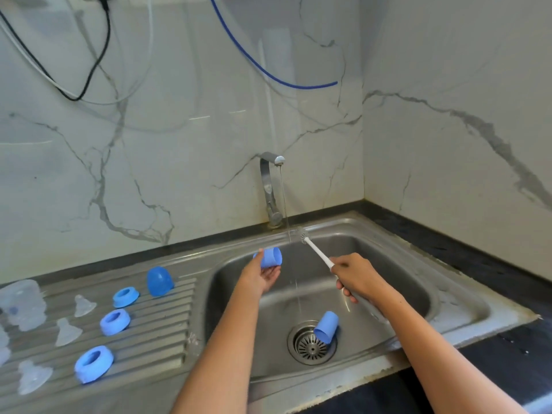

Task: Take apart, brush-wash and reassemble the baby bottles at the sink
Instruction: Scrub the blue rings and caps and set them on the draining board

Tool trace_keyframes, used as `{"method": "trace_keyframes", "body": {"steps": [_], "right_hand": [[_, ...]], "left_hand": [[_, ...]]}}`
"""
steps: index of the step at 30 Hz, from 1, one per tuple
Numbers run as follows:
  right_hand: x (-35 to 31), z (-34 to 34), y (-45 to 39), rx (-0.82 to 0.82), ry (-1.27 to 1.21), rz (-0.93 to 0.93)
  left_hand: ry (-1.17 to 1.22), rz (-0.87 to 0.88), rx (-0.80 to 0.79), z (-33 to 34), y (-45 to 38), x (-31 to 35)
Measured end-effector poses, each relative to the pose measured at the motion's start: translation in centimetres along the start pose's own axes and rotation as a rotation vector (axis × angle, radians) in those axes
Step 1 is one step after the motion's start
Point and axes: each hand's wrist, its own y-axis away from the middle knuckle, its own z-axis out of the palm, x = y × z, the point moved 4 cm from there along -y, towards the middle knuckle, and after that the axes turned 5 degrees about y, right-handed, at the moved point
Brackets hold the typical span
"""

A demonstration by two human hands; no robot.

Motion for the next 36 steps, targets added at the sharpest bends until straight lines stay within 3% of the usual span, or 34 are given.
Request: {"method": "trace_keyframes", "body": {"steps": [4, 15, 19, 25, 31, 33, 36], "right_hand": [[-0.4, -0.3, 0.2, 0.014, 0.002, -0.08], [-0.2, -0.7, 0.3, -0.022, 0.106, -0.132], [-0.2, -0.7, 1.0, -0.051, 0.155, -0.149], [0.1, -0.7, 0.6, -0.079, 0.226, -0.146], [0.2, 0.0, 0.3, 0.036, 0.592, -0.248], [-0.3, 0.4, 0.6, 0.029, 0.549, -0.282], [-0.2, 0.6, 0.4, -0.074, 0.272, -0.213]], "left_hand": [[0.35, -0.061, -0.007, 1.4, 0.1, -1.3], [0.487, 0.011, -0.06, 3.8, -1.3, -0.5], [0.439, 0.054, -0.049, 3.4, -1.9, -0.7], [0.063, 0.025, -0.114, 3.1, -2.8, -0.4], [-0.164, 0.02, -0.129, 2.7, -3.2, -0.9], [-0.123, 0.015, -0.159, 2.8, -3.3, -0.6], [0.004, 0.02, -0.217, 3.4, -2.8, -0.7]]}}
